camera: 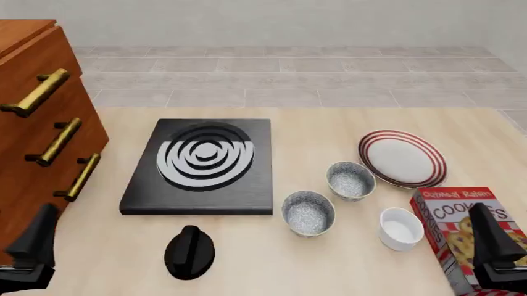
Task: Pick the akita bowl from table center and place it on the plate.
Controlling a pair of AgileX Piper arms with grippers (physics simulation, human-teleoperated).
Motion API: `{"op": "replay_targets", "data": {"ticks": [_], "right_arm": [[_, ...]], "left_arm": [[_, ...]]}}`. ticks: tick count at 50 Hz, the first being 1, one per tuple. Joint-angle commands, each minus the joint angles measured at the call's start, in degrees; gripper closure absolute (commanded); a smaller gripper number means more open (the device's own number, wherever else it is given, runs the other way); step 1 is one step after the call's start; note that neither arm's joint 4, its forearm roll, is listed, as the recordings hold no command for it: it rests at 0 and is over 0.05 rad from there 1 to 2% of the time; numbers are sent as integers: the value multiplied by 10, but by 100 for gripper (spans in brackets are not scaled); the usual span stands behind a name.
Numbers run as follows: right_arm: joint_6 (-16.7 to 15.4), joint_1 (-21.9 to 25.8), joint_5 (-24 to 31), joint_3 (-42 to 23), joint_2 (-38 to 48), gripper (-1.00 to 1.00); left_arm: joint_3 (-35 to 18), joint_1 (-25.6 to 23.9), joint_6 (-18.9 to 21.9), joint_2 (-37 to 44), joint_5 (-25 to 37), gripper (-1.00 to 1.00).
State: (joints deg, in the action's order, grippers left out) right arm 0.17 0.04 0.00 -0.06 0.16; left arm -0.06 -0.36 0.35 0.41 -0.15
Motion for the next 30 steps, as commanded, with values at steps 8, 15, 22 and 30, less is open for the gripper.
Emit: {"op": "replay_targets", "data": {"ticks": [8,15,22,30], "right_arm": [[30,-4,-15,-1,21,-100],[44,-12,-12,-8,26,-100],[43,-5,22,-82,71,-100],[28,23,67,-169,112,-100]], "left_arm": [[-1,-24,18,42,-21,-100],[-1,-26,19,65,-34,-100],[-1,-18,10,70,-36,-100],[1,-9,4,496,-462,-100]]}}
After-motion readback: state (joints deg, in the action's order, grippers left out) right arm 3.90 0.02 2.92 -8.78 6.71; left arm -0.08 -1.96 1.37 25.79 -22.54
